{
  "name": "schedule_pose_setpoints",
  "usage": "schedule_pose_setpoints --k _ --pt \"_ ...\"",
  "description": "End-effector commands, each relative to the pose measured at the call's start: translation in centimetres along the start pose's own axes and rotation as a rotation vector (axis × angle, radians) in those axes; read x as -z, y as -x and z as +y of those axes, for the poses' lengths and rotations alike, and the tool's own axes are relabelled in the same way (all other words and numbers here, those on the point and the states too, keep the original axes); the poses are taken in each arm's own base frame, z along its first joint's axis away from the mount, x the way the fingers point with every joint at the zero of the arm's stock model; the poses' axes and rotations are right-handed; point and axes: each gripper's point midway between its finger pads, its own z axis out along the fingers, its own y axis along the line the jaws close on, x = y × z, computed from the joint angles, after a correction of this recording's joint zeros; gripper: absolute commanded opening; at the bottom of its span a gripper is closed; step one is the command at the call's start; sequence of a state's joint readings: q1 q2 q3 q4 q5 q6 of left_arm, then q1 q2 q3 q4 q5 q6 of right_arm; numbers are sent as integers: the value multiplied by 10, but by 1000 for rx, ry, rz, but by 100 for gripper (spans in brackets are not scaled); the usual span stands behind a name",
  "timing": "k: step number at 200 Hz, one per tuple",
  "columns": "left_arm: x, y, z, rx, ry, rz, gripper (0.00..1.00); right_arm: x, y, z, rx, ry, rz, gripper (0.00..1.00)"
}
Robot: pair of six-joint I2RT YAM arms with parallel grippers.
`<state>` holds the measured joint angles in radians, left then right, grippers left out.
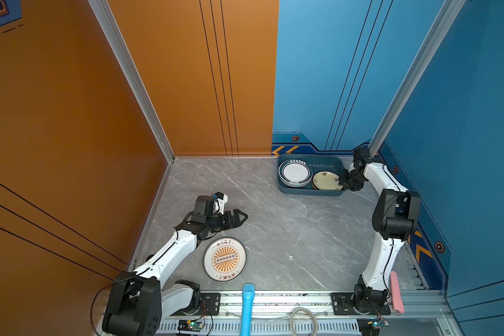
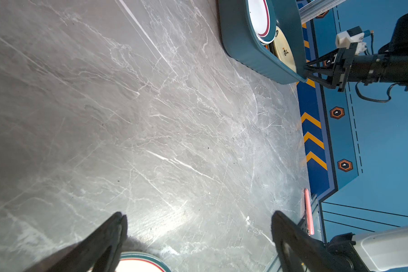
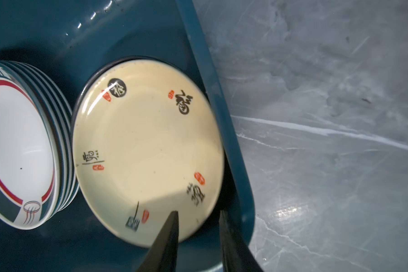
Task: Place the plates into the plastic bin on the countertop
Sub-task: 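Move the right gripper from the bin to the sunburst plate's rim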
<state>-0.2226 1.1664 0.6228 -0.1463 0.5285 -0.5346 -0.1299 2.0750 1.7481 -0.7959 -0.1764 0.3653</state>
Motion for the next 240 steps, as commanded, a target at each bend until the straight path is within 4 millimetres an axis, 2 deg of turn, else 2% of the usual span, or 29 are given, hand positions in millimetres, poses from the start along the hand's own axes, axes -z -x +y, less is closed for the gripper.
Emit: schedule_pose_setpoints --k 1,27,42,57,72,90,107,153,179,207,229,240 --pt "2 -4 0 -5 -16 8 98 21 -1 -13 6 -52 -21 33" --pt "4 -4 -2 -6 -18 5 98 34 0 -12 14 -53 -44 35" --pt "6 -2 -3 -5 -19 -1 98 46 -2 -3 28 -22 -60 35" --pt "10 3 -6 -7 -20 -14 98 59 -9 19 68 54 -72 36" --pt "17 7 -6 6 -5 -20 98 71 -26 56 124 184 -59 38" --pt "27 19 -4 15 21 -48 98 79 -62 106 208 354 24 39" --pt "38 29 3 38 50 -75 98 85 -108 151 309 480 122 39" --pt "65 45 14 95 58 -149 98 87 -229 232 511 677 315 40" --pt "66 44 17 109 59 -151 98 80 -282 257 556 744 393 41" --pt "64 43 20 117 58 -150 98 62 -335 268 622 732 483 41" --pt "63 42 20 118 57 -149 98 50 -365 271 643 730 527 42" --pt "64 42 20 117 57 -151 98 45 -371 273 630 737 532 42"
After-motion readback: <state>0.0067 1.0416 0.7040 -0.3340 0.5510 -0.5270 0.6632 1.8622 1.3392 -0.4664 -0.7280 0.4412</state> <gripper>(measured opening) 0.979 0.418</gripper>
